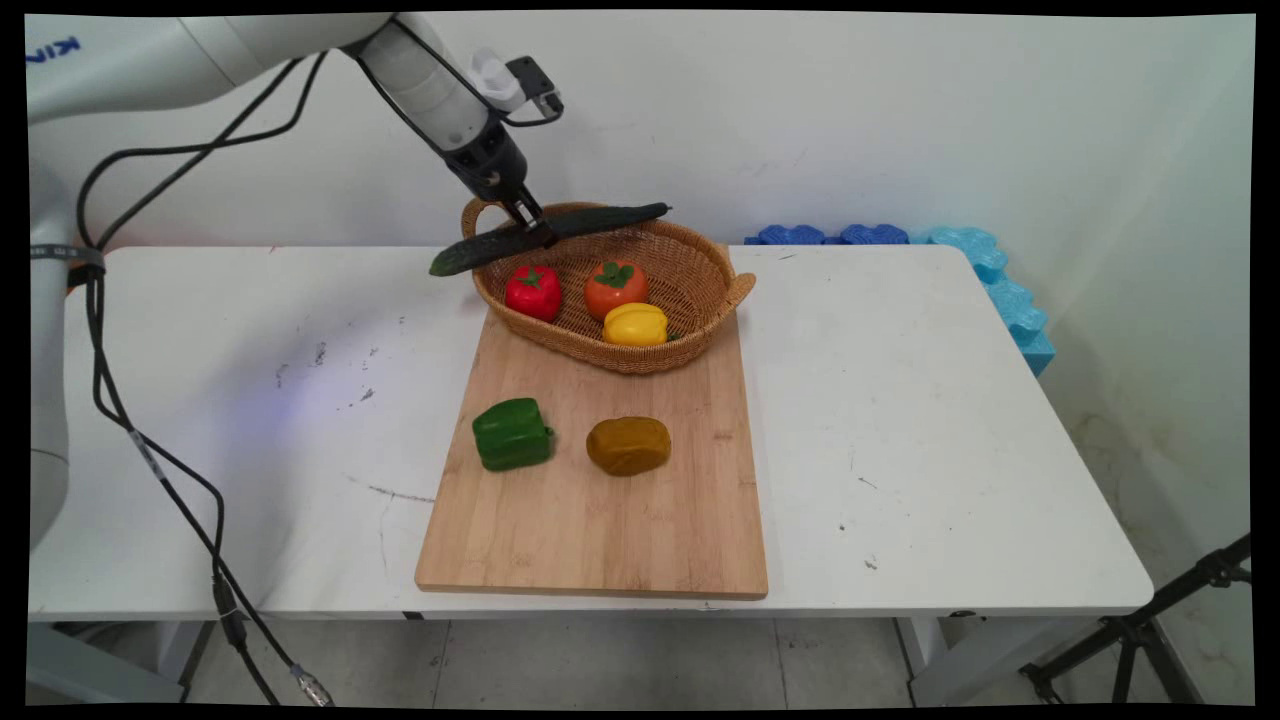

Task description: Place the picked object in the vegetable basket

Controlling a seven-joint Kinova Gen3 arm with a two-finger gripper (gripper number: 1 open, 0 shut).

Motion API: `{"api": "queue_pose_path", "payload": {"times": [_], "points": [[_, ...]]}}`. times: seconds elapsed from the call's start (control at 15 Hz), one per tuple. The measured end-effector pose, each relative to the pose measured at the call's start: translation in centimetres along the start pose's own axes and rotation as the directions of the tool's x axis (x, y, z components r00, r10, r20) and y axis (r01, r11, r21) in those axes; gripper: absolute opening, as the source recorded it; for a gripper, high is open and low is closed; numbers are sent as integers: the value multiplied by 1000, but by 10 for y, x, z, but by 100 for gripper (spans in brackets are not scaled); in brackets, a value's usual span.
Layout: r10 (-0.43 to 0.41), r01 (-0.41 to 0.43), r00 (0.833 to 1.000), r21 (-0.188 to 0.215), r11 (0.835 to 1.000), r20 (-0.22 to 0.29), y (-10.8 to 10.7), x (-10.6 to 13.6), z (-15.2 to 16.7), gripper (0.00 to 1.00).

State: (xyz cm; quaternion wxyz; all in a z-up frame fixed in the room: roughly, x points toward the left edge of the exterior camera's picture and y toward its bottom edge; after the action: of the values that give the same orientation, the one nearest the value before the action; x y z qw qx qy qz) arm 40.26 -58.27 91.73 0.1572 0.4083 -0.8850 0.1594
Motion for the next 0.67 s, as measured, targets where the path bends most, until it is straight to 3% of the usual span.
{"api": "queue_pose_path", "payload": {"times": [0.4, 0.47, 0.67], "points": [[-1, 1, 1000, -9, 1000, -2, 0, 5, 19, 0], [0, 0, 1000, -9, 1000, -5, 0, 6, 22, 100], [2, -2, 1000, -12, 1000, -16, 1, 8, 24, 100]]}}
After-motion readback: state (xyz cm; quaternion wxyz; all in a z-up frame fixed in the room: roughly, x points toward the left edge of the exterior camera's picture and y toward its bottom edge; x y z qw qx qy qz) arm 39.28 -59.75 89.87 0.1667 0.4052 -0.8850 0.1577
